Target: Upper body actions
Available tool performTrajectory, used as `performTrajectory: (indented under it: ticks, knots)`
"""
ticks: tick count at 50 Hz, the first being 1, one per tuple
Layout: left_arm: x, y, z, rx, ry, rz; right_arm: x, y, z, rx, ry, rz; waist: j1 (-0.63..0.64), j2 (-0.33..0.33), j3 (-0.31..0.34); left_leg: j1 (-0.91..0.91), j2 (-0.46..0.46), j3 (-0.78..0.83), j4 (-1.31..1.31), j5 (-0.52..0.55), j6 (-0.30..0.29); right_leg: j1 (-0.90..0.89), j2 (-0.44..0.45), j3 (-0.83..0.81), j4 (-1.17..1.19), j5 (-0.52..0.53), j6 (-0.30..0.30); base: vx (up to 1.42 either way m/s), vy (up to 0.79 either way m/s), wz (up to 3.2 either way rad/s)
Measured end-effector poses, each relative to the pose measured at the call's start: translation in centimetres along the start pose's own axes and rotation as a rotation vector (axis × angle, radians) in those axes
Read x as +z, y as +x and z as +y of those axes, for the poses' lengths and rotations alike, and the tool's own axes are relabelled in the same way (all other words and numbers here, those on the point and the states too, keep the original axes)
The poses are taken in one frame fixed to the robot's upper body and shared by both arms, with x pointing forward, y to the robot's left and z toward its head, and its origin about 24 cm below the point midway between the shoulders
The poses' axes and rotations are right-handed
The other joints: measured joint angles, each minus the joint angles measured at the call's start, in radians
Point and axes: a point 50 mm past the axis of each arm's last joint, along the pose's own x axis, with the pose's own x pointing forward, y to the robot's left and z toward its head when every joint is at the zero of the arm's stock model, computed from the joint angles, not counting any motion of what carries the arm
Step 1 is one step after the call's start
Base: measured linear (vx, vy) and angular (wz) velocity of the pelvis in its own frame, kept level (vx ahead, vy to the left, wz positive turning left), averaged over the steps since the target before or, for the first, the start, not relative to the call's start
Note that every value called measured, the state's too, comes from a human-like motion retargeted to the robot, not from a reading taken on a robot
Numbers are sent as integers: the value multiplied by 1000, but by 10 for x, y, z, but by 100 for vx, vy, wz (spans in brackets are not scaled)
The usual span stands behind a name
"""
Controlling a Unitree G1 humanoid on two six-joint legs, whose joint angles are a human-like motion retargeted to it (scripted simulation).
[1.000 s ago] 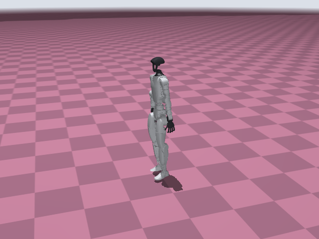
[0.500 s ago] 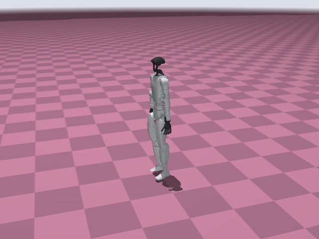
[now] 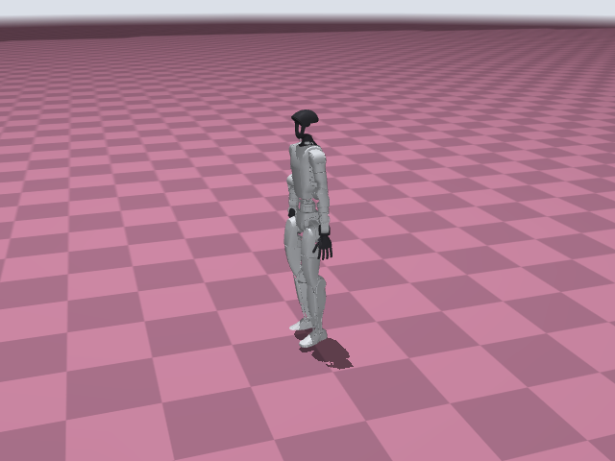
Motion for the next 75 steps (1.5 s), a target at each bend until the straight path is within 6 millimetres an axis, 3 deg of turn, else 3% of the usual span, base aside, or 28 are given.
performTrajectory:
  ticks: [5,12,27,41,75]
  knots:
    - [1,0,1,-14,16,0,0,0,0,-1,-11,0,-1,0,-1,-2,-1,-3,0,1,0,0,0,-2,-1,0,0,0,0,0]
    - [6,1,10,28,178,-40,-1,0,0,0,-6,2,-1,1,-4,-5,0,-4,1,1,0,0,0,-4,-1,-1,0,0,0,0]
    - [7,1,6,-16,190,-47,-1,0,1,1,-18,3,-1,2,-9,-6,-1,-4,0,2,0,-1,1,-5,-2,-1,-1,0,0,0]
    - [3,0,-4,-117,83,-31,-2,0,1,1,-22,4,0,3,-13,-6,-1,-3,0,1,0,-2,1,-4,-1,-2,0,0,0,0]
    - [2,0,-2,-74,41,-24,-1,0,2,0,-44,1,-1,-1,-14,-8,-1,-5,0,1,0,-3,1,-5,-2,-2,0,0,0,0]
